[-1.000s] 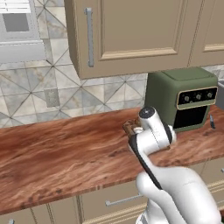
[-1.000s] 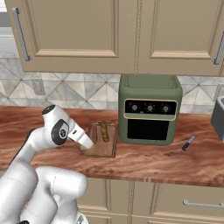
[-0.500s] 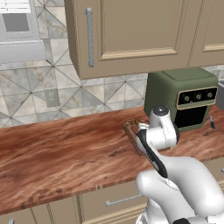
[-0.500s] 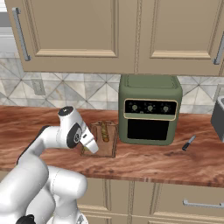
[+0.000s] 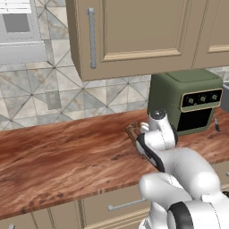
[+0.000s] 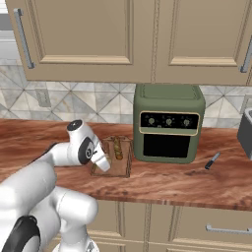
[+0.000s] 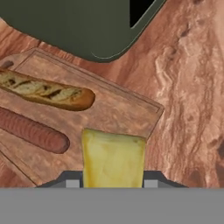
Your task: Retrieve the sausage and cheese from the fridge and place them on the cutting board on the counter.
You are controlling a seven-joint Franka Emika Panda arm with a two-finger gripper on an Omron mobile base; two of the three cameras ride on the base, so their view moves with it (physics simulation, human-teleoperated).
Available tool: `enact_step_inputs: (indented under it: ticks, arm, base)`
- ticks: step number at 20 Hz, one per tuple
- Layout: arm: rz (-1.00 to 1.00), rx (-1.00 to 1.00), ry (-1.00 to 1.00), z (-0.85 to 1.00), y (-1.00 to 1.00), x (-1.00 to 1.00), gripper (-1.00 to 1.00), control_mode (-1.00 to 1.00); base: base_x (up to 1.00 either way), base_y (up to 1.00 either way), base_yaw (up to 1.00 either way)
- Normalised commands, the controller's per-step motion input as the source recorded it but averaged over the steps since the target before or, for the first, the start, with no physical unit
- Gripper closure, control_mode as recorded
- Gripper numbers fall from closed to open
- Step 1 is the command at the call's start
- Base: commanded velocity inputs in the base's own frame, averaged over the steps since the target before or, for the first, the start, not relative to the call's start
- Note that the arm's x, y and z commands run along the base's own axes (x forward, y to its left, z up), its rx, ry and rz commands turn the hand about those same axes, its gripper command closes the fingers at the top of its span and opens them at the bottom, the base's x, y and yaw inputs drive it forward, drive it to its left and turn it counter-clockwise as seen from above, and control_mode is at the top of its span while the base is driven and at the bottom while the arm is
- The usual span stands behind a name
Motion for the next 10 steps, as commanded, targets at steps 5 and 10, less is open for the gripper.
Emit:
enact_step_inputs:
  ticks: [5, 10]
  arm:
    - [-0.22, -0.05, -0.01, -0.31, 0.0, 0.23, 1.0, -1.0]
    - [-0.17, -0.03, 0.0, -0.43, 0.0, 0.01, 1.0, -1.0]
  base:
    - [0.0, 0.0, 0.0]
    - [0.0, 0.0, 0.0]
